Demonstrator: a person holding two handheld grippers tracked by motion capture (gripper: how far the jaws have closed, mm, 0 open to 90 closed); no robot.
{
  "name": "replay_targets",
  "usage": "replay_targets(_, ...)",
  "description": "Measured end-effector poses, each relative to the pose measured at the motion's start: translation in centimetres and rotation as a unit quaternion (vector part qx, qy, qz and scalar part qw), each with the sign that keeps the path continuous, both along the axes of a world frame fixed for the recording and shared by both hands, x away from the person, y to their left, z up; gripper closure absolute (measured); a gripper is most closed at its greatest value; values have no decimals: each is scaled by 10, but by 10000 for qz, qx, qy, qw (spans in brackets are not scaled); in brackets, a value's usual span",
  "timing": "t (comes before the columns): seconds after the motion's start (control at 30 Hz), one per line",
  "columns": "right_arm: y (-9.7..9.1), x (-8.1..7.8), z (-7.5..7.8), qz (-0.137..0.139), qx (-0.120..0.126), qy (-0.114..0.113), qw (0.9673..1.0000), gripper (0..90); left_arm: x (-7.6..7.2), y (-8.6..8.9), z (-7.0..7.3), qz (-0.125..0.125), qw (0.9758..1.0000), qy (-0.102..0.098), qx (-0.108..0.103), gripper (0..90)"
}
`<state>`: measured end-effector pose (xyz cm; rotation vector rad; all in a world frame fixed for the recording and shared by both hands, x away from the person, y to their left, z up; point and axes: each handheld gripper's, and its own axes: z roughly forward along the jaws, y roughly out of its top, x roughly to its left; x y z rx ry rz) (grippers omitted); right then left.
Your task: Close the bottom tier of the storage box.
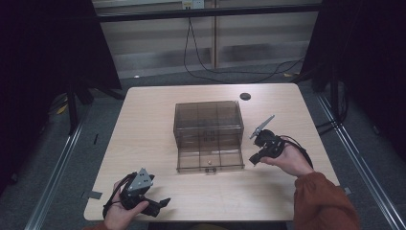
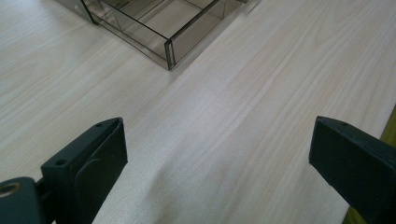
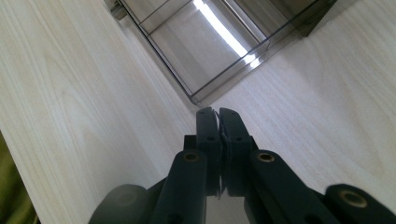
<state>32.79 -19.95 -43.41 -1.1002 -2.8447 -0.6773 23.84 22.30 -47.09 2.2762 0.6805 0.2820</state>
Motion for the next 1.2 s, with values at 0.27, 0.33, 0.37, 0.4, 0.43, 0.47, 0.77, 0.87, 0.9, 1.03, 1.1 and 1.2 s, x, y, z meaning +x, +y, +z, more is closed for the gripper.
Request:
replay_targets(0.27, 8, 3, 6, 112, 67, -53, 9999, 879, 0, 0, 0, 5, 10000, -1, 26, 43)
replay_targets(0.33, 11, 4, 9, 121, 83, -74, 9999, 879, 0, 0, 0, 4, 10000, -2, 25, 43)
replay_targets(0.37, 12, 5, 10, 150, 76, -75, 9998, 879, 0, 0, 0, 0, 10000, 1, 27, 43)
replay_targets(0.4, 14, 6, 11, 162, 70, -73, 9998, 879, 0, 0, 0, -6, 10000, 6, -3, 43)
replay_targets(0.43, 16, 6, 12, 160, 70, -72, 9998, 879, 0, 0, 0, -1, 10000, 8, 17, 44)
replay_targets(0.47, 18, 7, 13, 176, 77, -78, 9998, 879, 0, 0, 0, 6, 10000, 1, 21, 44)
replay_targets(0.77, 32, 13, 18, 329, 38, -133, 9994, 879, 0, 0, 0, 7, 10000, -6, 22, 44)
replay_targets(0.87, 35, 15, 19, 342, 56, -131, 9993, 879, 0, 0, 0, 7, 10000, -2, 26, 44)
replay_targets(0.9, 36, 15, 19, 361, 67, -131, 9992, 879, 0, 0, 0, 10, 10000, 0, 22, 44)
replay_targets(1.03, 39, 17, 21, 405, 57, -143, 9991, 879, 0, 0, 0, 6, 10000, -9, 16, 43)
replay_targets(1.1, 42, 18, 22, 409, 80, -149, 9990, 879, 0, 0, 0, 7, 10000, -6, 20, 43)
replay_targets(1.2, 45, 19, 23, 435, 89, -162, 9989, 879, 0, 0, 0, 32, 10000, -11, -25, 43)
